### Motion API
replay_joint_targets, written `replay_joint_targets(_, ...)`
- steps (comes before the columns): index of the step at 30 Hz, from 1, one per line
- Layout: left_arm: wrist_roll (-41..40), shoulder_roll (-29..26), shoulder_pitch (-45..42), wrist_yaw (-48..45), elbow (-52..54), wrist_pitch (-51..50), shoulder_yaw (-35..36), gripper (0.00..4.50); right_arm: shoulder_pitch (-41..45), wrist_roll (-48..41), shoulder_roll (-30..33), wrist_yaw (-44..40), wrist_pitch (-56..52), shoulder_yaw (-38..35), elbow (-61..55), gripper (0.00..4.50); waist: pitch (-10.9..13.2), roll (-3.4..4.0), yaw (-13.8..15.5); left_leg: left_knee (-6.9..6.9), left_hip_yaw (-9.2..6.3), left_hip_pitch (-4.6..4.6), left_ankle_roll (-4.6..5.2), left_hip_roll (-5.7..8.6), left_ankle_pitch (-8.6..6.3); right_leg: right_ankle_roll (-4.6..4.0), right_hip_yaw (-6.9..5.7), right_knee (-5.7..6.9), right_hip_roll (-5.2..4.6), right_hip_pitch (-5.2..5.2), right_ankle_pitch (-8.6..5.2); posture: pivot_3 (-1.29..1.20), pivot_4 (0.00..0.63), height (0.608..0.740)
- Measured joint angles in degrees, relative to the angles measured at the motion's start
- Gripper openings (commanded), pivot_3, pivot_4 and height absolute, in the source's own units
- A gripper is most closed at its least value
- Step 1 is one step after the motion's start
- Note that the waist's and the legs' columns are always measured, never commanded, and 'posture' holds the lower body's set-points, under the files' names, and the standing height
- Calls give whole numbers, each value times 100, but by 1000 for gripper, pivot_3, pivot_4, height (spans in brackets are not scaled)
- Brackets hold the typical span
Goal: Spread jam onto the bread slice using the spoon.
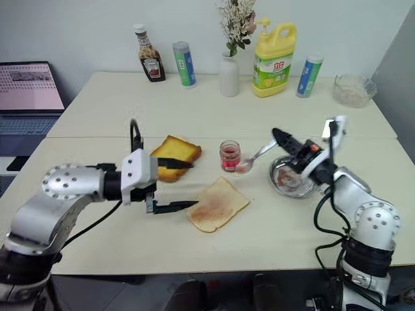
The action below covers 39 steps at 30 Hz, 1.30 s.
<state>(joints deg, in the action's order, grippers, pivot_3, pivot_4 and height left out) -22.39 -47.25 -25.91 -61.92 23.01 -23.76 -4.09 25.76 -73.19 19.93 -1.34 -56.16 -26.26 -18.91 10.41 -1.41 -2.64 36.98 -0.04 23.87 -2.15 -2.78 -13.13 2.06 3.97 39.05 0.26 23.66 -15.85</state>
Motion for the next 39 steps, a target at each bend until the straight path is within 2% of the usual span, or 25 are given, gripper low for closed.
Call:
replay_joint_targets(7, 121, 603, -807, 42, -241, -280, -672, 4500, -372, 126, 639, 208, 466, -479, 70, 15, 0, 1, -15, -2, 1, -2, 0, 0, 0, 0, 5, 0, 3, -2, 0, 0, 150, 740)
replay_joint_targets(14, 618, 1377, -1302, 451, -703, -435, -1267, 4500, -717, 607, 760, -104, 902, -573, 895, 15, 0, 1, -5, 5, 1, -6, 1, 3, 0, 1, 6, 0, 2, -9, 1, 0, 150, 740)
replay_joint_targets(28, 865, 1737, -1480, 516, -820, -469, -1534, 4500, -436, 1832, 849, -909, 1374, -381, 2762, 15, -2, 6, -11, 2, 3, -9, 1, 4, 0, 0, 9, 0, 2, -9, 1, 0, 150, 740)
replay_joint_targets(31, 873, 1748, -1481, 516, -820, -468, -1535, 4500, -401, 2051, 917, -1043, 1448, -378, 2917, 660, -2, 6, -2, 3, 2, -9, 1, 4, 0, 0, 9, 0, 2, -10, 1, 0, 150, 740)
replay_joint_targets(39, 954, 1829, -1492, 516, -900, -452, -1534, 4500, -551, 2528, 1075, -1588, 1460, -104, 2859, 3623, -2, 7, 0, 3, 2, -10, 1, 5, 0, 0, 9, 1, 2, -10, 1, 0, 150, 740)
